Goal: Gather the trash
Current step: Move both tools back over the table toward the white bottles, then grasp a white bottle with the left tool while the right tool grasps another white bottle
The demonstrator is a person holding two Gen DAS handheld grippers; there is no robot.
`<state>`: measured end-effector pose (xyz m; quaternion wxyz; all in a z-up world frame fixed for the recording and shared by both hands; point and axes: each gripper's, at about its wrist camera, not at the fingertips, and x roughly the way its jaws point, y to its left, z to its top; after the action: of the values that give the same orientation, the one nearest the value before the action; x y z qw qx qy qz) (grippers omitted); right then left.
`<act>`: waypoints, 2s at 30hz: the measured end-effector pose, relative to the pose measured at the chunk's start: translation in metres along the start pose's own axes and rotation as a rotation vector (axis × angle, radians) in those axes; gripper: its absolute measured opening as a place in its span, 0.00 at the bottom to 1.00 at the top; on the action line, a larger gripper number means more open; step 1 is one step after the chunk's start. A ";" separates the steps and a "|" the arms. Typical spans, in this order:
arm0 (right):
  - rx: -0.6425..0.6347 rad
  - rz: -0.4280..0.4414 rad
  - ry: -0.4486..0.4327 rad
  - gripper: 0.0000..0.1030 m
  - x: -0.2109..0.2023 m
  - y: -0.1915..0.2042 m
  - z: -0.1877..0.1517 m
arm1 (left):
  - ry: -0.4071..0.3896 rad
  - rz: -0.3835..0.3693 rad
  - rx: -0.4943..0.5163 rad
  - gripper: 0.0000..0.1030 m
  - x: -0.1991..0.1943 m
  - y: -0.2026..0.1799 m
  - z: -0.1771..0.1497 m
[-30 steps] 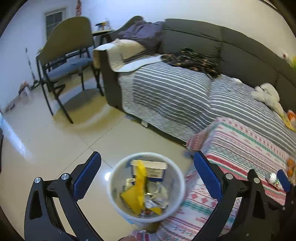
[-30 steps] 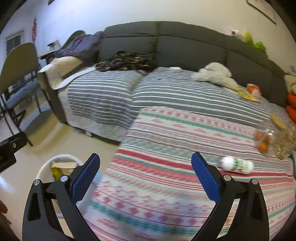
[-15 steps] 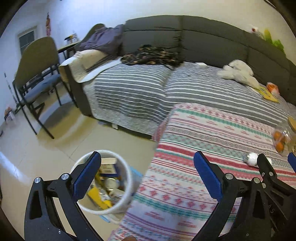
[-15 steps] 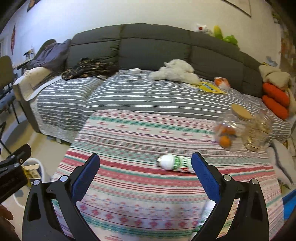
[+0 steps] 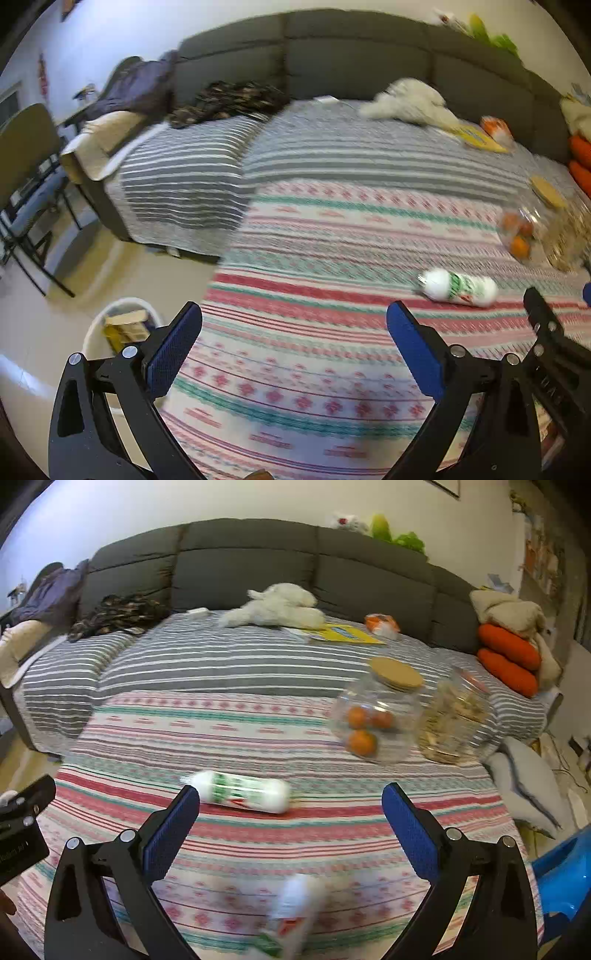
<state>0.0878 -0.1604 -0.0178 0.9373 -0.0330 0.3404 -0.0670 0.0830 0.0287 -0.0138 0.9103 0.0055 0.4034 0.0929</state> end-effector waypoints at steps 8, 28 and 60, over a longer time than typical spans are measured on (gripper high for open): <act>0.093 -0.066 0.088 0.93 0.021 -0.070 -0.014 | 0.078 -0.106 0.176 0.93 0.015 -0.075 -0.021; 0.156 -0.079 0.200 0.93 0.055 -0.149 -0.011 | 0.392 -0.446 0.406 0.33 0.053 -0.177 -0.076; -0.283 0.365 0.251 0.43 0.134 0.064 0.032 | 0.251 -0.326 -0.010 0.33 0.037 0.043 -0.005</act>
<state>0.2165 -0.1160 -0.0854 0.8703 -0.0934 0.4605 0.1478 0.0967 0.0766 -0.0407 0.8559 -0.0761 0.5087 -0.0535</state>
